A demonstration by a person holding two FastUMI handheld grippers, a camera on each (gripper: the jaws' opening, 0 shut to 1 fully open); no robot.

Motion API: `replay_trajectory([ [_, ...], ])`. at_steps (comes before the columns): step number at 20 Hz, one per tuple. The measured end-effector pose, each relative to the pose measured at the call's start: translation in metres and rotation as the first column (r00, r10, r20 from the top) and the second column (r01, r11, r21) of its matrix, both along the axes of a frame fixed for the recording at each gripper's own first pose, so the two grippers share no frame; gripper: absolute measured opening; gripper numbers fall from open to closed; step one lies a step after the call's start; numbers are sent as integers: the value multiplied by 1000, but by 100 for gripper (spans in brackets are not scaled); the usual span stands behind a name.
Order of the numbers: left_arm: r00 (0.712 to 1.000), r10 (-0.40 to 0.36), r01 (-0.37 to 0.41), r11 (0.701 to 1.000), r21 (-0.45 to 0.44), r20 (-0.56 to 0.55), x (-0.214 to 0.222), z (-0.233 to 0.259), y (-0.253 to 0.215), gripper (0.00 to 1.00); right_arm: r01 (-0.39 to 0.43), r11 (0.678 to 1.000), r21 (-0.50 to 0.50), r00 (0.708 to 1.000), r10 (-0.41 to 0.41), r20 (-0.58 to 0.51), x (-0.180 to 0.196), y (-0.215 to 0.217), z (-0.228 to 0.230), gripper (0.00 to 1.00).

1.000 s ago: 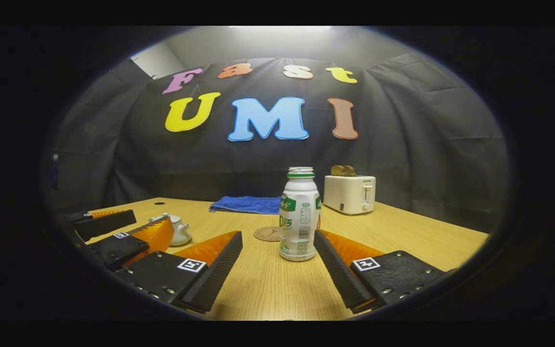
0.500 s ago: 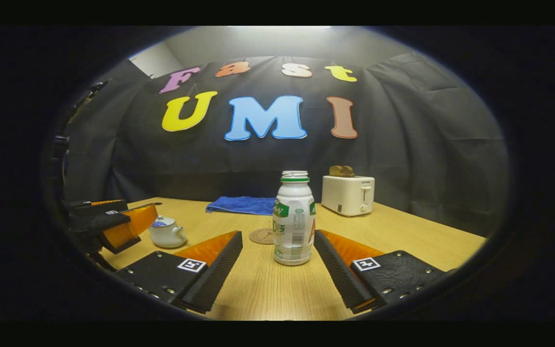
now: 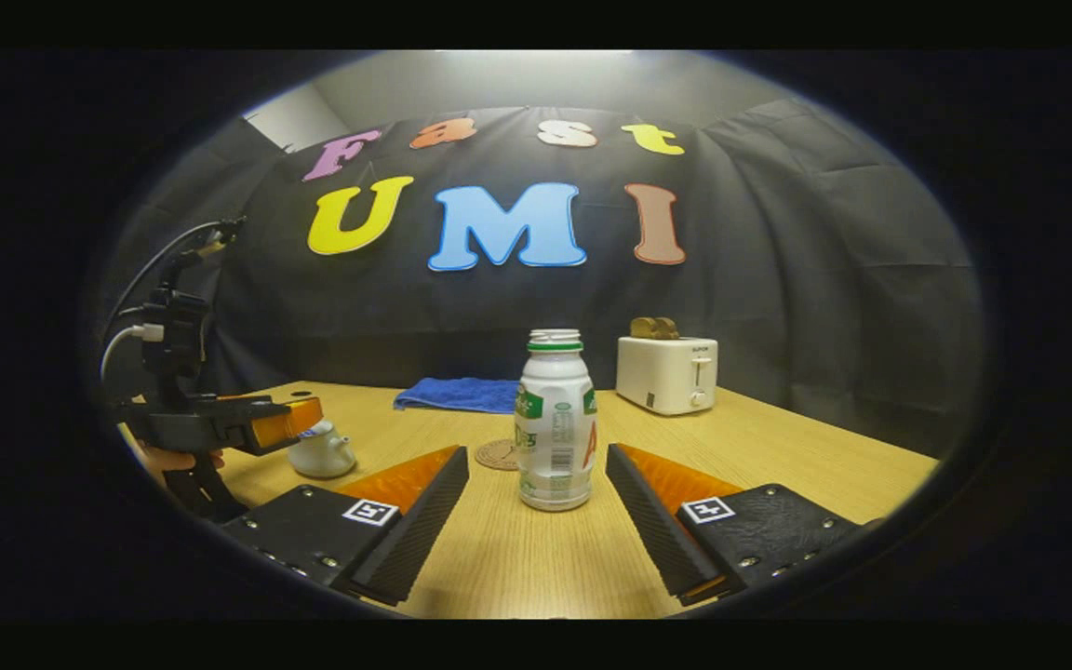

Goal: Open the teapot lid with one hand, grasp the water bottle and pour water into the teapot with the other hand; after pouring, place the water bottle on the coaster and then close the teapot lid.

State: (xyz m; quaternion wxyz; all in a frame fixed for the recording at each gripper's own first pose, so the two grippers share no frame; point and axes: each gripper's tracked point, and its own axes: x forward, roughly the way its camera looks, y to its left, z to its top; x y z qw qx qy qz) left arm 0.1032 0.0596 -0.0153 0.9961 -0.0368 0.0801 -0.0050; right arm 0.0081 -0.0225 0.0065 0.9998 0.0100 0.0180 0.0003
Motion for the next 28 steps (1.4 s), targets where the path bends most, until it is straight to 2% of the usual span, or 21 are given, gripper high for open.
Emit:
replay_trajectory([
  [6, 999, -37, 38, 999, 38, -13, 12, -2, -3, 92, 22, 998, 52, 999, -20, -38, 3, -13, -11, 95],
  [10, 997, -39, 45, 994, 103, -60, 20, -15, -6, 70, 30, 996, 79, 998, -25, -57, 5, -17, -17, 95],
  [15, 997, -46, 54, 992, 115, -67, 22, -14, -9, 71, 36, 995, 89, 998, -32, -55, 5, -22, -15, 95],
  [18, 999, -22, 27, 991, 134, -43, 22, -11, -5, 67, 34, 994, 100, 998, -29, -58, 5, -22, -16, 95],
  [20, 999, -2, 8, 989, 150, -35, 25, -14, -6, 30, 35, 994, 101, 998, -29, -60, 5, -22, -17, 95],
  [21, 1000, 4, -1, 984, 176, -20, 21, -4, -6, 29, 36, 994, 102, 998, -30, -58, 4, -23, -16, 95],
  [22, 1000, 11, -7, 982, 191, -24, 23, -11, -6, 19, 38, 994, 103, 998, -32, -57, 5, -23, -15, 95],
  [23, 1000, 17, -13, 980, 199, -18, 24, -9, -7, 15, 39, 994, 103, 998, -34, -55, 4, -24, -15, 95],
  [24, 1000, 19, -16, 980, 196, -12, 25, -10, -6, 19, 40, 994, 103, 998, -35, -55, 4, -25, -15, 95],
  [25, 1000, 19, -17, 985, 174, -8, 27, -7, -5, 15, 39, 994, 104, 998, -33, -55, 4, -25, -14, 95],
  [26, 1000, 14, -13, 987, 159, -7, 26, -7, -6, 6, 36, 994, 105, 998, -30, -55, 4, -24, -15, 95],
  [28, 1000, 8, -6, 989, 147, -9, 26, -7, -6, 7, 32, 994, 106, 998, -26, -58, 5, -24, -16, 95],
])
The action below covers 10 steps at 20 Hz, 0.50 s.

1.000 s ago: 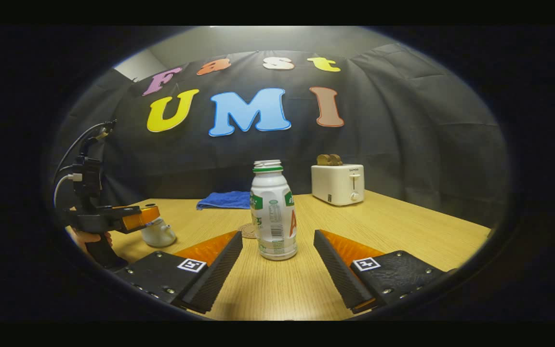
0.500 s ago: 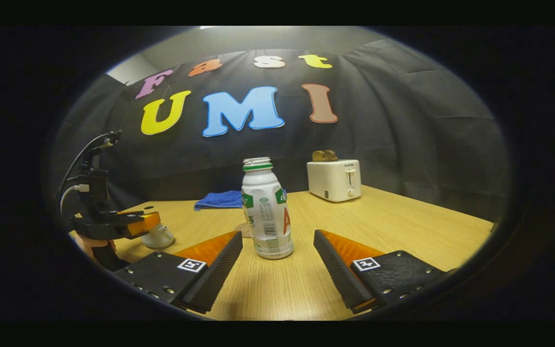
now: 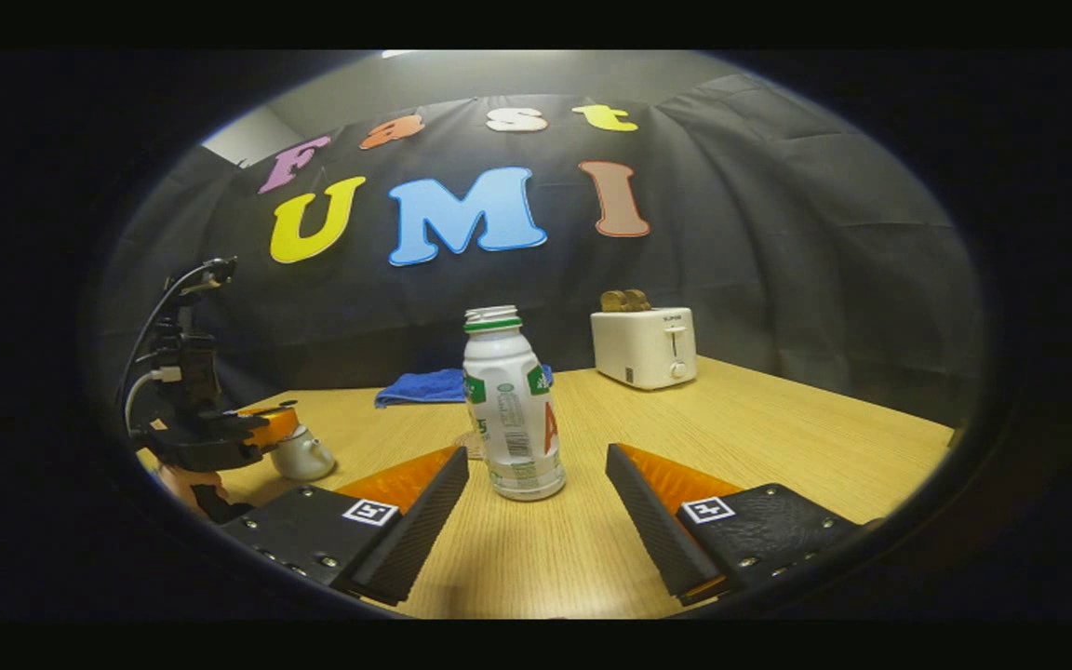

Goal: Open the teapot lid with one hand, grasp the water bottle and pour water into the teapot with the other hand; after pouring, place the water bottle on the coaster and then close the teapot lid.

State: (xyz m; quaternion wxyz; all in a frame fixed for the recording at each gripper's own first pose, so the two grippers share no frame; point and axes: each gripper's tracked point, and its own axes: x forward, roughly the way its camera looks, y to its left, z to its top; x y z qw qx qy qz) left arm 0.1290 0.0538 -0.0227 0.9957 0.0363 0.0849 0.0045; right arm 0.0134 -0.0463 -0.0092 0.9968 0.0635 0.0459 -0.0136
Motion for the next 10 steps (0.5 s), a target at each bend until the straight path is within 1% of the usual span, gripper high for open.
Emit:
replay_trajectory([
  [1, 1000, -4, 4, 1000, -4, 0, 0, 2, -1, 7, -3, 1000, 1, 1000, 3, -1, 0, 1, 1, 95],
  [2, 1000, -17, 17, 1000, -13, 1, 1, 2, -2, 11, -6, 1000, 0, 1000, 6, -1, 0, 2, 1, 95],
  [3, 1000, -23, 23, 999, -23, 2, 3, 4, -2, 6, -8, 1000, -2, 1000, 8, 0, 1, 3, 1, 95],
  [4, 1000, -26, 27, 999, -32, 6, 2, 7, -1, 7, -10, 1000, -5, 1000, 10, 1, 1, 4, 1, 95],
  [5, 999, -29, 30, 999, -41, 14, 2, 12, -1, 11, -14, 1000, -9, 1000, 14, 2, 2, 5, 2, 95],
  [6, 999, -35, 36, 998, -51, 26, 1, 19, 0, 11, -18, 1000, -13, 1000, 18, 2, 2, 7, 2, 95],
  [7, 998, -40, 43, 997, -63, 40, 2, 27, -1, 6, -22, 1000, -15, 1000, 22, 3, 3, 8, 3, 95],
  [8, 998, -45, 49, 996, -72, 52, 2, 33, -1, 6, -25, 1000, -17, 1000, 25, 2, 3, 10, 2, 95],
  [9, 997, -51, 55, 995, -77, 57, 1, 38, -2, 11, -28, 999, -17, 1000, 28, 1, 3, 11, 2, 95],
  [10, 997, -56, 61, 995, -83, 62, 2, 43, -2, 6, -30, 999, -18, 1000, 30, 0, 4, 11, 2, 95],
])
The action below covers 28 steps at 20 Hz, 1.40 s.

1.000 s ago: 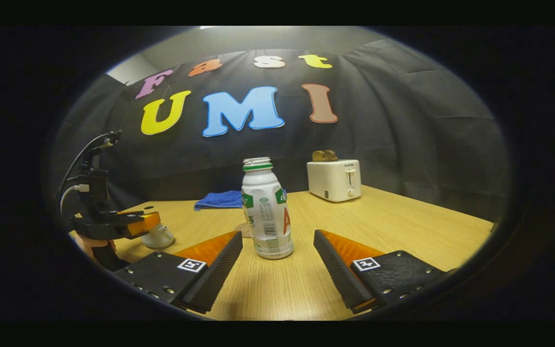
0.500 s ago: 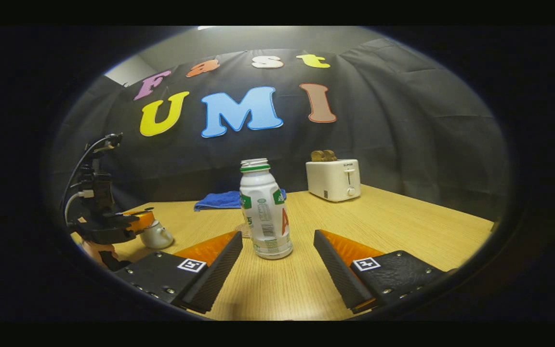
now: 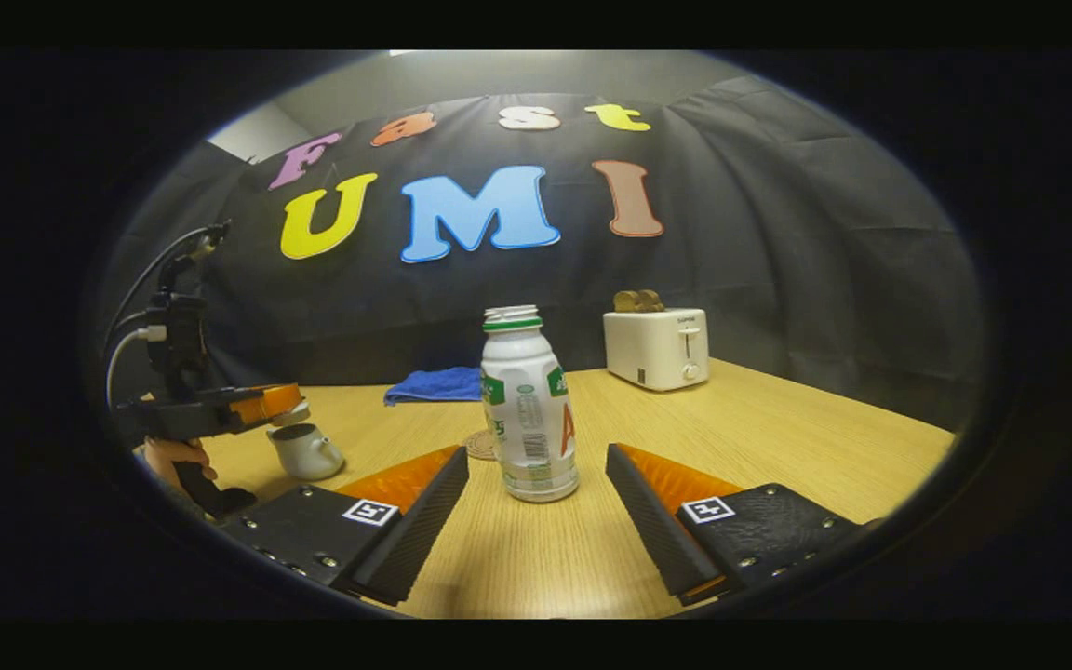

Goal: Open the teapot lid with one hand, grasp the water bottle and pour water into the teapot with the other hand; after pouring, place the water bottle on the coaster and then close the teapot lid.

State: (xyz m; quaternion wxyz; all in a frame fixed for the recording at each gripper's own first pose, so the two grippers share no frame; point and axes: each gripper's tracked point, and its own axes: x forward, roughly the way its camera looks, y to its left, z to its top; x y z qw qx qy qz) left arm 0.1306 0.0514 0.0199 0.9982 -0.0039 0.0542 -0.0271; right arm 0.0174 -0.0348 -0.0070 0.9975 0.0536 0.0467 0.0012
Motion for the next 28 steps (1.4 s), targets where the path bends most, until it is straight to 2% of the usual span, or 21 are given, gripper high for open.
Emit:
replay_trajectory([
  [4, 1000, -5, 5, 1000, -7, 21, -6, 18, 7, 6, -8, 1000, -23, 1000, 8, -2, 4, 1, 1, 95],
  [5, 1000, 2, -1, 1000, -6, 22, -8, 22, 13, 11, -13, 999, -30, 1000, 13, -6, 7, 1, 1, 95],
  [6, 1000, 12, -11, 1000, -6, 23, -10, 24, 20, 6, -20, 999, -36, 1000, 20, -11, 10, 2, 1, 95],
  [8, 999, 33, -33, 999, -7, 20, -15, 27, 37, 6, -36, 998, -43, 999, 35, -24, 19, 5, 0, 95],
  [9, 999, 46, -46, 999, -7, 17, -17, 27, 45, 6, -40, 998, -49, 999, 39, -36, 24, 5, -2, 95],
  [10, 998, 61, -61, 998, -5, 14, -19, 26, 56, 10, -44, 998, -53, 998, 41, -47, 29, 6, -4, 95],
  [13, 995, 101, -101, 995, 2, 3, -26, 23, 83, 10, -50, 996, -71, 996, 45, -77, 44, 7, -9, 95],
  [14, 994, 111, -111, 994, 3, 0, -27, 20, 90, 6, -48, 995, -85, 996, 41, -84, 49, 6, -11, 95],
  [15, 993, 117, -117, 993, 4, -3, -29, 19, 96, 10, -44, 994, -102, 995, 35, -89, 53, 5, -12, 95],
  [19, 991, 136, -135, 991, 22, -10, -34, 9, 111, 11, -42, 985, -167, 995, 25, -99, 74, 2, -15, 95],
  [21, 991, 135, -135, 990, 26, -12, -36, 6, 113, 10, -44, 982, -182, 993, 23, -116, 81, 3, -20, 95],
  [22, 991, 131, -131, 991, 25, -13, -36, 3, 113, 6, -53, 981, -185, 991, 30, -127, 81, 4, -19, 95],
  [24, 992, 124, -124, 992, 21, -15, -36, 2, 111, 6, -56, 979, -194, 991, 31, -129, 82, 4, -20, 86],
  [28, 993, 116, -116, 993, 12, -18, -36, -1, 111, 6, -81, 964, -251, 990, 48, -136, 81, 5, -17, 81],
])
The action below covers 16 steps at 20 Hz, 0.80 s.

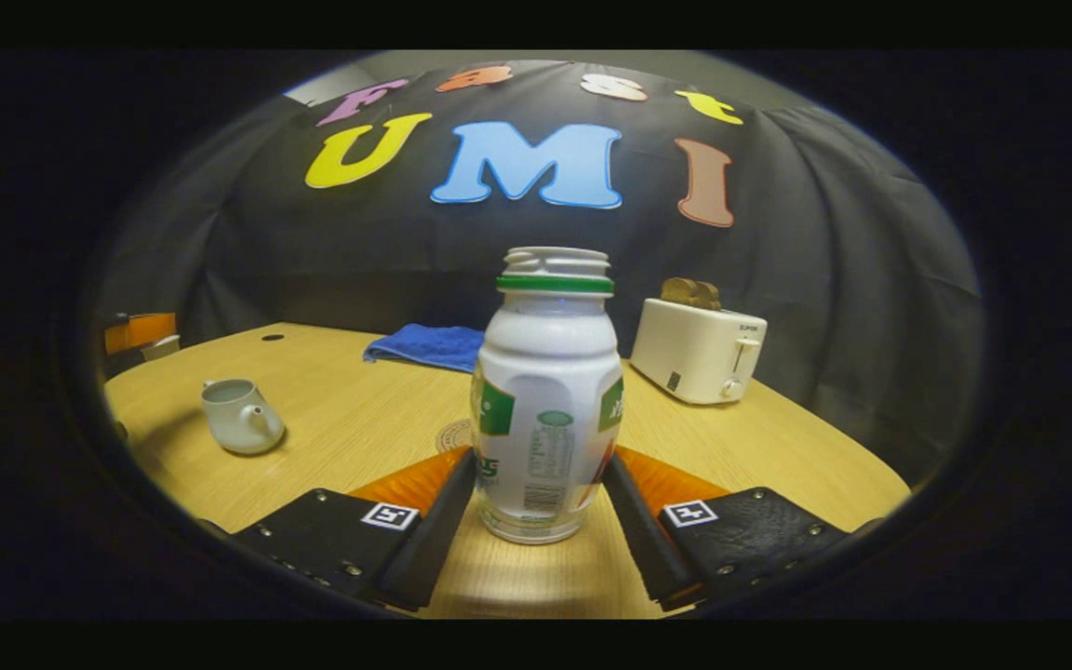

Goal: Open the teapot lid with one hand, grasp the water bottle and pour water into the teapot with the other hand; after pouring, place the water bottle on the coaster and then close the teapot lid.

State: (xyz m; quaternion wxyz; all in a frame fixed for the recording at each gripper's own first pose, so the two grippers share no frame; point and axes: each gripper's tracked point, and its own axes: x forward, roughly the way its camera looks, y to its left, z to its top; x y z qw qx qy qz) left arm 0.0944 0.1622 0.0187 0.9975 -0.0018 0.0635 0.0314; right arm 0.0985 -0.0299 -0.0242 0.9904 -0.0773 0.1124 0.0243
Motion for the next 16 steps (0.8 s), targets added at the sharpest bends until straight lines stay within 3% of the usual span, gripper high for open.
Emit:
replay_trajectory([
  [3, 1000, 0, 0, 1000, -24, -5, -2, -2, 2, 11, -11, 998, -64, 1000, 11, 6, -2, 8, 3, 81],
  [7, 1000, 6, -6, 1000, -30, -6, -5, -4, 9, 2, 15, 979, -204, 999, -7, 40, 1, 11, 22, 81],
  [12, 1000, 13, -13, 999, -31, 0, -11, -1, 18, 7, 18, 888, -460, 996, 26, 89, 18, 30, 47, 81],
  [16, 1000, 32, -31, 999, -27, 1, -16, 1, 31, 6, -5, 756, -655, 991, 94, 100, 32, 55, 55, 81],
])
